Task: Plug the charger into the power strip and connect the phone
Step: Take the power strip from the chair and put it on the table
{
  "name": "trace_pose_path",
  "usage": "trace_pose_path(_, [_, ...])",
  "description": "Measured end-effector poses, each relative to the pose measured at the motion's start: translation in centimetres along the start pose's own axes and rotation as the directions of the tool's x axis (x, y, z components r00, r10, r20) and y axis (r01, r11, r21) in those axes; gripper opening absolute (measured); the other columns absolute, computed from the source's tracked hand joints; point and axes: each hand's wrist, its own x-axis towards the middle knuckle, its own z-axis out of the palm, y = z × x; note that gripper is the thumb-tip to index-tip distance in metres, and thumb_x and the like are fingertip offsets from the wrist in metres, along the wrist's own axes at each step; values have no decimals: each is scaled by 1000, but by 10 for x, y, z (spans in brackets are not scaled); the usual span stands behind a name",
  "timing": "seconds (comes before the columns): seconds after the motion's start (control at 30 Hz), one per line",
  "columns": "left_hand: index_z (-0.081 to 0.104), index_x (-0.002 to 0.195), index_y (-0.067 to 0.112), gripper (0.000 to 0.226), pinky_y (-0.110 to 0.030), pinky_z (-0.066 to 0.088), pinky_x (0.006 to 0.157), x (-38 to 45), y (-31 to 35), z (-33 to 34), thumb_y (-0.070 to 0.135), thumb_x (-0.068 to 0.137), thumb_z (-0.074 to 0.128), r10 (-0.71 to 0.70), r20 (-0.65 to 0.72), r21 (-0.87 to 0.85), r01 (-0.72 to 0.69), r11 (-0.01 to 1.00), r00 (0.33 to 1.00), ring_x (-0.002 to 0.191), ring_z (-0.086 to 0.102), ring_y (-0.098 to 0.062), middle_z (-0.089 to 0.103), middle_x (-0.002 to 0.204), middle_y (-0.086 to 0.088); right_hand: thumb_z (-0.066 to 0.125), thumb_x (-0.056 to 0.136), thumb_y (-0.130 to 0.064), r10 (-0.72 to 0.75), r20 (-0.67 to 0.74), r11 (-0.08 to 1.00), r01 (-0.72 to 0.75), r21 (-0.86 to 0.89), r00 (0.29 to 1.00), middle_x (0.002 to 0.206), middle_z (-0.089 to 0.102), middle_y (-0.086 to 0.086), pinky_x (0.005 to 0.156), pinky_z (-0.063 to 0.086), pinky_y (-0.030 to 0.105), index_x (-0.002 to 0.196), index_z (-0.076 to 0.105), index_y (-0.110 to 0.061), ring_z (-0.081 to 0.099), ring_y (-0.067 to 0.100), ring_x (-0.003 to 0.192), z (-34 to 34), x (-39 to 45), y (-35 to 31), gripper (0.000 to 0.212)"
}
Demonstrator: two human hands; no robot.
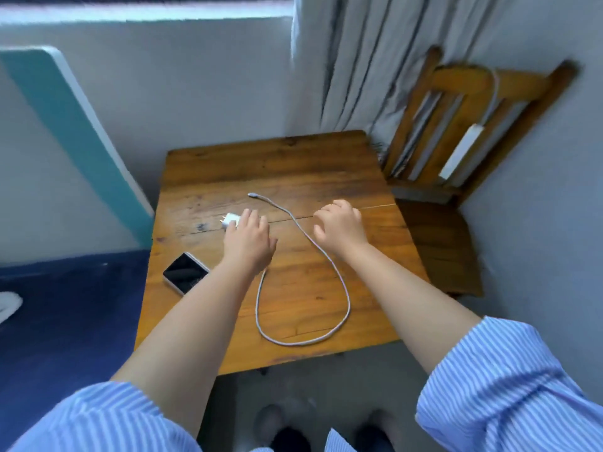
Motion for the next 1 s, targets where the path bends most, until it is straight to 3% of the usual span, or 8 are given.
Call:
trace_pose_path(0.27, [45,117,7,38,-41,36,99,41,154,-78,36,92,38,95,-133,56,-88,995,987,125,36,-28,47,128,-12,42,89,-15,60,-171,998,-65,-27,984,120,61,15,98,38,45,114,56,-7,45,32,117,-121,-36,149,30])
trace_pose_path(0.5, [43,125,9,42,-42,40,99,72,298,-126,37,95,35,131,-229,-20,-139,990,965,124,43,-31,51,131,-13,45,86,-11,74,-281,995,-91,-48,957,114,64,17,85,45,42,111,58,-6,51,35,109,-208,-50,280,29])
trace_pose_path(0.73, [40,129,9,44,-42,41,98,126,367,-150,38,95,34,113,-172,9,-113,994,979,123,44,-31,50,131,-12,45,86,-12,108,-303,987,-138,-79,947,120,61,15,91,42,40,114,56,-6,48,32,115,-262,-23,364,30])
trace_pose_path(1.0, [35,133,10,46,-42,43,94,237,416,-180,36,96,32,125,-165,-9,-128,992,978,122,44,-32,46,135,-13,46,87,-16,129,-302,977,-173,-124,944,122,59,12,94,41,39,117,54,-10,46,31,116,-299,68,425,31])
